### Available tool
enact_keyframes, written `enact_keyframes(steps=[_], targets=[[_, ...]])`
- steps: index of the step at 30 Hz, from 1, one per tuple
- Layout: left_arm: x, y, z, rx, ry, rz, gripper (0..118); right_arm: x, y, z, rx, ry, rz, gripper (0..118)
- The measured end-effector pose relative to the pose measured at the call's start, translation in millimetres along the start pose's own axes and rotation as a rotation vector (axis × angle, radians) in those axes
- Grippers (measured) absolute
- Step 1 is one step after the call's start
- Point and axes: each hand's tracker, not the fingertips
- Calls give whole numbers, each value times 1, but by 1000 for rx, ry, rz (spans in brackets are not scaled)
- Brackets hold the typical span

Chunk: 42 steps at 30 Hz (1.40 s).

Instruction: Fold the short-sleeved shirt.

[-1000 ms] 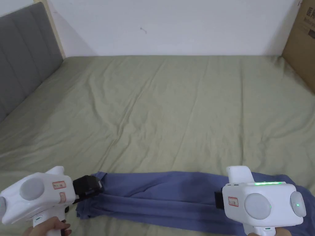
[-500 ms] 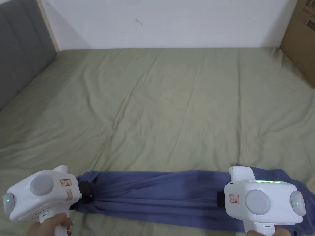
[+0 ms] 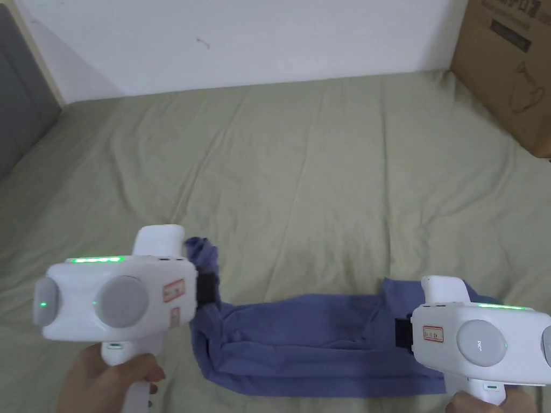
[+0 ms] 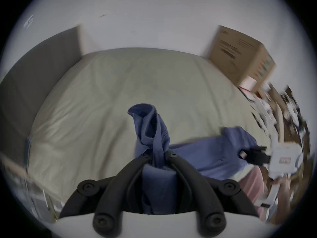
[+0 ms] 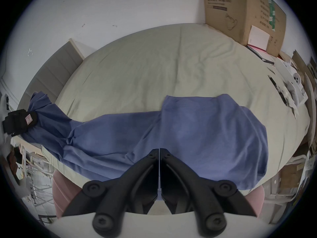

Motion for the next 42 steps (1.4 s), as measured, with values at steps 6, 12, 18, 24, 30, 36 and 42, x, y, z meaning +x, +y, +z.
enact_keyframes(steps=[6,12,18,24,30,36,42], targets=[[88,-20,-58,-87,-215,-163,14,32,-6,8,10,-36,-69,1],[107,-37,-107,-219,-306,-71,107,61,-18,13,0,-69,-147,1],[66,-24,-75,-104,-286,69,45,64,-25,27,30,-90,-150,1],[36,-25,-80,-123,-151,122,1,53,-26,29,50,-51,-134,1],[65,-42,-118,-202,-231,86,1,51,-31,22,30,-28,-145,1],[109,-54,-140,-265,-274,34,1,59,-40,21,3,-38,-164,1],[142,-48,-128,-248,-257,-99,1,62,-42,22,-1,-47,-177,1]])
